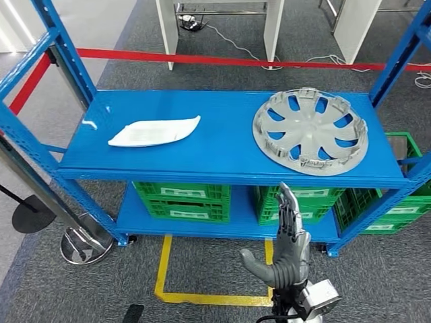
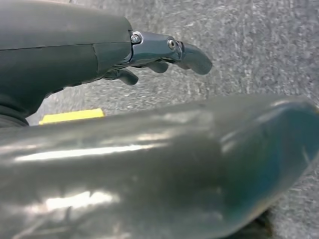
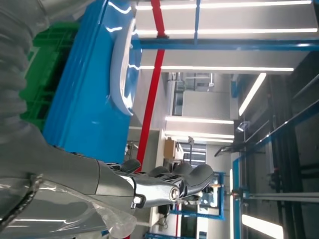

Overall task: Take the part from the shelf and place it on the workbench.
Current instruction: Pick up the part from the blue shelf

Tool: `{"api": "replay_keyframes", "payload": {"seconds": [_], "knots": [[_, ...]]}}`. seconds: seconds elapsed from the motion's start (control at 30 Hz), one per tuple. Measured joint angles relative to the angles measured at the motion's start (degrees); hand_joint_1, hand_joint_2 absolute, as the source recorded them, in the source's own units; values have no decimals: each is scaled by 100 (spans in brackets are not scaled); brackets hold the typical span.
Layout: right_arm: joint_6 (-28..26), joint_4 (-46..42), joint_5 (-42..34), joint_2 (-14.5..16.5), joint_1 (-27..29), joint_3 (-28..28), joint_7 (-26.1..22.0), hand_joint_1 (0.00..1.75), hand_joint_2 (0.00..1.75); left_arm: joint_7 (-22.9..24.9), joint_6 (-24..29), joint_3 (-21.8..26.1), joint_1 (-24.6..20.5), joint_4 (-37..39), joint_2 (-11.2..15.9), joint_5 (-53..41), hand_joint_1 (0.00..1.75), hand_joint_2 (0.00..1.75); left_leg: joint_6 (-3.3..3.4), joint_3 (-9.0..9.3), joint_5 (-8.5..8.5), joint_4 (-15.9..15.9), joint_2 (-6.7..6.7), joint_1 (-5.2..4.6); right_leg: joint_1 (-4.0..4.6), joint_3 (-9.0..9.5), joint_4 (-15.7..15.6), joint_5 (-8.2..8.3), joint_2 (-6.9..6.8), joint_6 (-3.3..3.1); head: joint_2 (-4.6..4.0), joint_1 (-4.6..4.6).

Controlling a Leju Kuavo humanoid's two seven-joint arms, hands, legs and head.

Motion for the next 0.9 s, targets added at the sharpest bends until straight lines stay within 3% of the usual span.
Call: {"api": "replay_keyframes", "payload": {"seconds": [0.07,0.1,0.13,0.2,0.23,0.27,0.33,0.37,0.43,0.5,0.53,0.57,0.6,0.7,0.73,0.77,0.8,0.9], "knots": [[-1,0,-2,0,6,-1,0,0,0,4,2,-1,21,0,10,2,0,0,-10,-319,-205,57,0,0,-4,161,-11,-137,31,10,0,-2],[0,0,-5,0,7,-2,0,0,0,6,3,-2,29,0,15,2,0,0,-2,-384,-123,-117,0,-2,-4,259,-13,-214,42,19,0,-2],[2,0,-9,0,9,-2,0,0,0,6,2,-2,36,1,20,2,0,0,22,-405,150,-397,3,-10,-5,333,-18,-295,44,31,0,-1],[12,9,-21,0,11,-5,1,0,0,6,1,-3,55,14,37,5,0,0,91,-436,893,-971,15,-47,7,456,-26,-448,50,63,-1,0],[20,14,-25,0,13,-7,2,0,0,7,1,-5,62,21,42,9,0,0,133,-443,1149,-1143,20,-70,10,488,-63,-510,55,96,-2,3],[29,19,-27,0,14,-9,2,0,0,8,3,-7,63,27,47,12,0,0,175,-444,1259,-1241,25,-87,12,556,-90,-525,63,140,-2,9],[42,19,-27,0,2,-13,2,0,0,11,7,-13,53,29,43,12,0,0,255,-305,1238,-1352,16,-86,7,645,-114,-472,59,224,-1,19],[44,18,-26,0,-11,-14,2,0,0,12,8,-15,48,30,42,10,0,0,291,-210,1225,-1421,12,-75,6,621,16,-405,51,250,-2,32],[45,20,-26,0,-34,-17,1,0,0,11,5,-21,34,31,32,5,0,0,335,-29,1143,-1500,0,-56,-1,259,582,-412,42,275,-2,59],[43,23,-26,-1,-38,-20,2,0,0,10,3,-23,24,31,28,4,0,0,352,105,1006,-1515,-6,-55,-6,-268,1186,-702,39,308,-2,76],[43,25,-27,-2,-34,-22,2,0,0,10,3,-23,27,31,28,3,0,0,354,183,931,-1515,-10,-57,-6,-475,1316,-866,39,322,-2,78],[43,26,-27,-2,-31,-25,2,0,0,10,3,-24,32,31,29,3,0,0,353,275,856,-1515,-14,-58,-6,-614,1304,-931,39,330,-2,79],[43,28,-27,-2,-30,-26,2,0,0,10,3,-25,35,31,30,2,0,0,349,384,773,-1515,-20,-60,-7,-683,1141,-837,38,332,-2,79],[44,39,-28,-4,-24,-28,3,0,0,2,1,-28,30,34,29,1,0,0,301,685,527,-1513,-33,-64,1,-681,336,85,21,294,-2,77],[44,45,-29,-6,-19,-28,3,0,0,-9,-2,-31,25,36,31,-2,0,0,270,733,468,-1509,-36,-66,14,-663,206,310,11,253,-2,68],[45,50,-31,-9,-14,-30,4,0,0,-24,-4,-34,20,38,31,-6,0,0,240,762,429,-1503,-37,-66,31,-652,172,406,3,209,-2,59],[45,51,-32,-10,-14,-35,4,0,0,-45,-5,-37,11,39,27,-10,0,0,209,776,421,-1489,-39,-65,44,-627,158,383,-1,170,-2,54],[45,38,-31,-10,-15,-51,3,0,0,-128,-12,-43,-15,39,11,-15,0,0,127,583,511,-1146,-32,-48,11,-466,48,382,-5,105,-2,43]]}}
